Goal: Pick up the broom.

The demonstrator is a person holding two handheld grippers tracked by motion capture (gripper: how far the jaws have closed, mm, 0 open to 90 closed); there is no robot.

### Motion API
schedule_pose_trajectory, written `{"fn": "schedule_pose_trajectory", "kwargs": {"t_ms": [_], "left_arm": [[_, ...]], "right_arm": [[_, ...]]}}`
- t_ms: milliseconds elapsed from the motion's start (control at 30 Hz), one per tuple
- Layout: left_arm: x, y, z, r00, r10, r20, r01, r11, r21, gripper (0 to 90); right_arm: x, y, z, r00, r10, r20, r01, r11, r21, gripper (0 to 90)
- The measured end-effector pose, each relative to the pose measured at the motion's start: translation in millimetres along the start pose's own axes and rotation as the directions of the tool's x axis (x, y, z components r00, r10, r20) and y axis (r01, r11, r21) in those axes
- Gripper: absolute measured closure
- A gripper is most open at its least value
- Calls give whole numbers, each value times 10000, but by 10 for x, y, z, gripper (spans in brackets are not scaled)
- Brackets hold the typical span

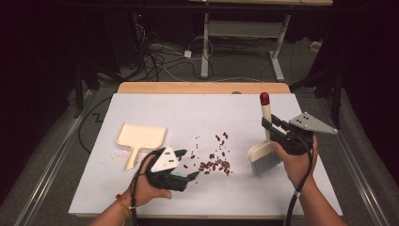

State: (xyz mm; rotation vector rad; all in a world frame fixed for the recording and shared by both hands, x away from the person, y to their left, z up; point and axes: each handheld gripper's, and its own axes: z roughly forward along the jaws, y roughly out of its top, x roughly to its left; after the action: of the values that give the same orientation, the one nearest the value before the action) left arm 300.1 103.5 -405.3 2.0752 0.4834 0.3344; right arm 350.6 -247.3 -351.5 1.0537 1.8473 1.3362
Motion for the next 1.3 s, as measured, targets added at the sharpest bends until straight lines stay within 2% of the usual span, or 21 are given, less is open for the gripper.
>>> {"fn": "schedule_pose_trajectory", "kwargs": {"t_ms": [67,100,167,233,367,400,433,467,500,567,667,800,900,967,1000,1033,1067,1100,1133,1233,1300], "left_arm": [[-88,162,147,9989,238,411,-232,9996,-131,216],[-88,162,147,9989,238,411,-232,9996,-131,216],[-198,363,360,9955,578,744,-548,9976,-417,218],[-221,454,487,9941,354,1024,-284,9972,-687,232],[-233,538,661,9942,191,1059,-111,9971,-755,249],[-230,564,747,9931,-127,1166,220,9966,-790,263],[-230,564,747,9931,-127,1166,220,9966,-790,266],[-236,579,813,9963,-267,814,326,9969,-720,293],[-236,579,813,9963,-267,814,326,9969,-720,345],[-213,577,866,9977,-553,390,579,9960,-687,407],[-173,553,883,9965,-686,481,718,9951,-676,471],[-149,527,852,9983,-368,449,398,9968,-687,589],[-86,532,790,9994,54,329,-40,9991,-428,618],[-53,529,763,9994,111,313,-101,9995,-316,626],[-11,517,730,9988,150,458,-138,9995,-269,651],[31,503,686,9978,201,634,-183,9994,-292,656],[61,496,593,9948,752,681,-746,9972,-101,657],[61,496,593,9948,752,681,-746,9972,-101,657],[74,492,547,9925,936,788,-933,9956,-68,657],[81,451,406,9811,1715,901,-1730,9849,93,658],[83,434,380,9799,1784,896,-1805,9834,157,659]], "right_arm": [[92,9,5,9999,7,-101,-8,9999,-121,700],[137,19,13,9997,-101,-213,99,9999,-100,699],[228,30,17,9991,-237,-348,230,9995,-213,699],[313,40,23,9983,-386,-447,374,9990,-257,699],[418,45,32,9971,-429,-632,407,9985,-359,699],[475,44,35,9959,-517,-747,485,9978,-444,699],[503,44,33,9957,-546,-747,511,9975,-483,699],[529,44,30,9955,-617,-715,583,9971,-492,699],[552,42,28,9950,-686,-724,646,9963,-567,699],[596,44,19,9943,-723,-781,671,9954,-678,699],[647,50,2,9934,-820,-807,756,9939,-798,698],[680,61,-28,9913,-901,-958,807,9920,-976,698],[693,69,-50,9897,-864,-1143,752,9922,-994,696],[688,76,-54,9875,-906,-1288,778,9918,-1009,693],[655,103,-67,9773,-1086,-1819,942,9918,-861,643],[641,116,-79,9709,-1309,-2004,1175,9901,-773,593],[637,126,-87,9626,-1726,-2090,1634,9847,-607,564],[620,123,-99,9534,-2142,-2124,2061,9767,-598,543],[588,107,-111,9423,-2240,-2488,2126,9745,-721,535],[490,69,-84,8889,-2560,-3798,2640,9640,-318,482],[469,30,-66,8608,-2956,-4142,3182,9479,-153,442]]}}
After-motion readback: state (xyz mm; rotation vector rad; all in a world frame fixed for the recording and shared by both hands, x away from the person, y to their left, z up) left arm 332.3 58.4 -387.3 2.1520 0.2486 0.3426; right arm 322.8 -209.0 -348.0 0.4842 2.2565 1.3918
